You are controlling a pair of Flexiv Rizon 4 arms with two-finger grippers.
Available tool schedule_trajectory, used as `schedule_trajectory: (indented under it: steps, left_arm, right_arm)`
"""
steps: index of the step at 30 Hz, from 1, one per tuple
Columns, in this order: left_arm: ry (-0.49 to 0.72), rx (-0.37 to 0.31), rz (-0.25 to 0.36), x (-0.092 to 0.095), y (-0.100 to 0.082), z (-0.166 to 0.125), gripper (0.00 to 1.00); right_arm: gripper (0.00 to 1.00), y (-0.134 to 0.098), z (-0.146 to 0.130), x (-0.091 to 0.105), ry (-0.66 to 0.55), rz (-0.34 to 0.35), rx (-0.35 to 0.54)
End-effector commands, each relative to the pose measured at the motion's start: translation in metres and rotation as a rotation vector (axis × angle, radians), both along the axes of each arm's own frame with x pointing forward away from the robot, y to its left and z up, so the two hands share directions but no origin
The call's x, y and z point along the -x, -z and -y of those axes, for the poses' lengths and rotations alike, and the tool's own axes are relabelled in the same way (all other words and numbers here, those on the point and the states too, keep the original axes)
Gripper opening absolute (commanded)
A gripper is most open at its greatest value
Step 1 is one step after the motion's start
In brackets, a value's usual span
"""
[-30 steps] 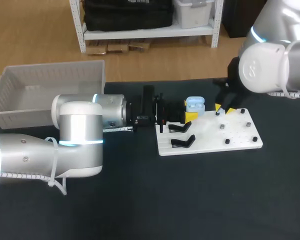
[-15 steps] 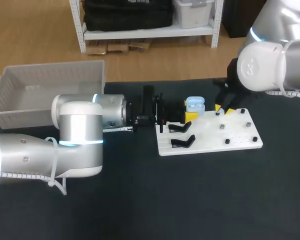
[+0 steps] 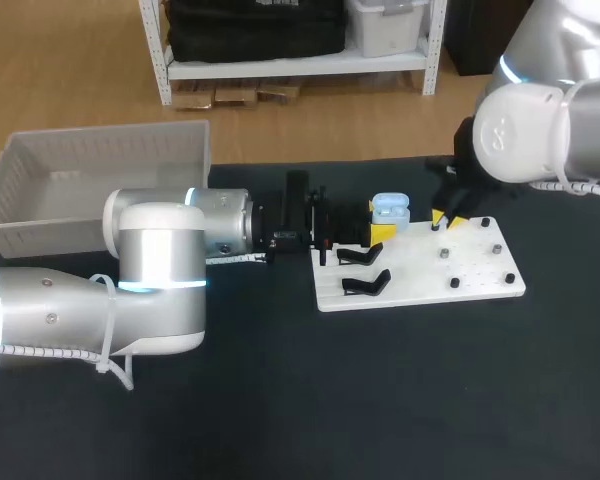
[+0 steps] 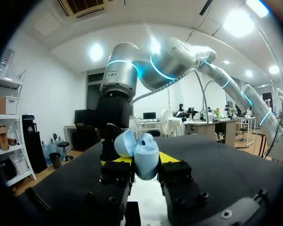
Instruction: Pick up each earbud case from the left stands, insert the matching earbuds, close the lid, and place the case in the box.
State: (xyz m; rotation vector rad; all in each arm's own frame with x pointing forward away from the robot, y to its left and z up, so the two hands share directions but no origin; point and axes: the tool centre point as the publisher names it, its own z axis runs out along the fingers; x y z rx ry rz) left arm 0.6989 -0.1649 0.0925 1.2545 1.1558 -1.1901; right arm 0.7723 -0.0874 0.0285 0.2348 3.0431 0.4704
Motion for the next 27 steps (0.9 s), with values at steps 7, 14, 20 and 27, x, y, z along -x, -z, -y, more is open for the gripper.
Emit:
schedule_trajectory:
  steps: [7,14,20,27]
  left_arm:
    - [0.000,0.002,0.000,-0.001,0.001,0.000,0.00]
    - [0.000,0.002,0.000,-0.001,0.001,0.000,0.00]
    - [0.000,0.002,0.000,-0.001,0.001,0.000,0.00]
    - [0.000,0.002,0.000,-0.001,0.001,0.000,0.00]
  right_arm:
    - [0.00,-0.028,0.002,0.012,0.006,0.031,0.009]
    - [0.00,-0.068,0.010,0.020,0.030,0.071,0.016]
    - [0.00,-0.117,0.010,0.028,0.037,0.098,0.015]
    - [0.00,-0.154,-0.017,0.053,-0.062,0.100,0.038]
